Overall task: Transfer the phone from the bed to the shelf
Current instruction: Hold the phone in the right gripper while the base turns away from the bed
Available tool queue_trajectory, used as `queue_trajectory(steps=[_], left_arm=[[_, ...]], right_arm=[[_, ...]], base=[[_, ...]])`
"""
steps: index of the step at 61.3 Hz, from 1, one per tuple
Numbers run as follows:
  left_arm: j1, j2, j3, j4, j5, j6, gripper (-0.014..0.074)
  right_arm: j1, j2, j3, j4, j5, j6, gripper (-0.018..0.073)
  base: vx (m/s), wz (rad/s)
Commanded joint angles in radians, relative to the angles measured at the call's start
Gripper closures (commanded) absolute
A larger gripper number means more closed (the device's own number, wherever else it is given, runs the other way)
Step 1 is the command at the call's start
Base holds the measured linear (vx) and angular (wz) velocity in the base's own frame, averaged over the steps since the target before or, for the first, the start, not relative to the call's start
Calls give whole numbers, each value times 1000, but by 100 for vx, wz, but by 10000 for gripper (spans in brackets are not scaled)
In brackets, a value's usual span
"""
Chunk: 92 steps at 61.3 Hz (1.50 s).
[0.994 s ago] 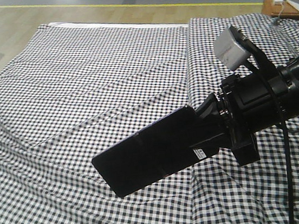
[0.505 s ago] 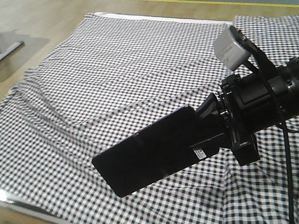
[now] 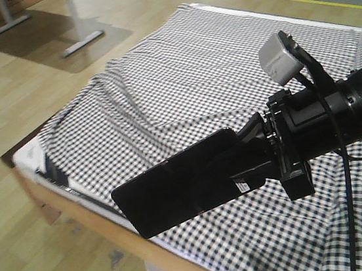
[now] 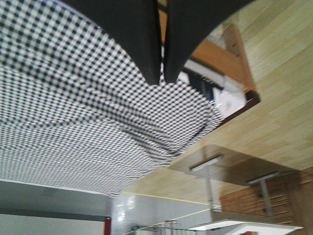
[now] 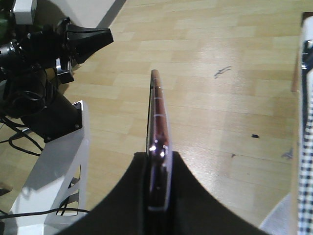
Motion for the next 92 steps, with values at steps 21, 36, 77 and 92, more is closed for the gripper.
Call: queue_trajectory(steps=[21,36,77,92], left_arm=[[-3,-5,2,-7,-73,-4,596],[-3,-5,2,-7,-73,-4,596],[-3,-5,2,-7,-73,-4,596],[-3,-5,2,-7,-73,-4,596]], right_arm=[[-1,-29,-23,93,80,-7,560],[-1,-29,-23,93,80,-7,560],[-1,-29,-23,93,80,-7,560],[-1,-29,-23,93,80,-7,560]], base=[[-12,48],[-12,48],[-12,47],[-12,46]])
